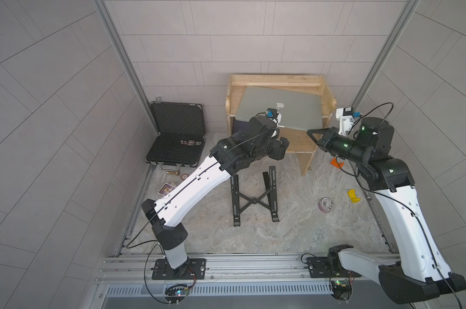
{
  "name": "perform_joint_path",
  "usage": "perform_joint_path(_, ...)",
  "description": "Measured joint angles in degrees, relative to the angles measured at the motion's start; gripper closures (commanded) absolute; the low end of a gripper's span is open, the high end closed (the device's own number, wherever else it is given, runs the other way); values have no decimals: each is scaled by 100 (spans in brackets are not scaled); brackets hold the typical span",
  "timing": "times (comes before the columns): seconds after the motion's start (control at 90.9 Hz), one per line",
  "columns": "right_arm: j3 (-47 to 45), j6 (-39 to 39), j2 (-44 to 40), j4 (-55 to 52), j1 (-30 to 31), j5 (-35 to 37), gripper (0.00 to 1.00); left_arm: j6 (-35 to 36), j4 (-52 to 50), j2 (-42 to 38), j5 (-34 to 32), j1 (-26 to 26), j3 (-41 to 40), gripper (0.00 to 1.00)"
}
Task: Close the laptop lid and set it aside
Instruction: Place the laptop on the shelf.
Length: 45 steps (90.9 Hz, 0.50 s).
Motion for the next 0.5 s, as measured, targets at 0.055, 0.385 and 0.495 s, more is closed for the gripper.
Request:
perform_joint_path(0.055,61,-48,72,0,-22,52,100,0,9,-98,0,0,-114,34)
perform_joint_path(0.385,461,-166,551,-22,-157,151,100,-44,229,-1244,2,0,-1370,34)
perform_joint_path(0.495,610,-170,706,-37,-186,151,100,-68,280,-1670,-9,0,-1849,34)
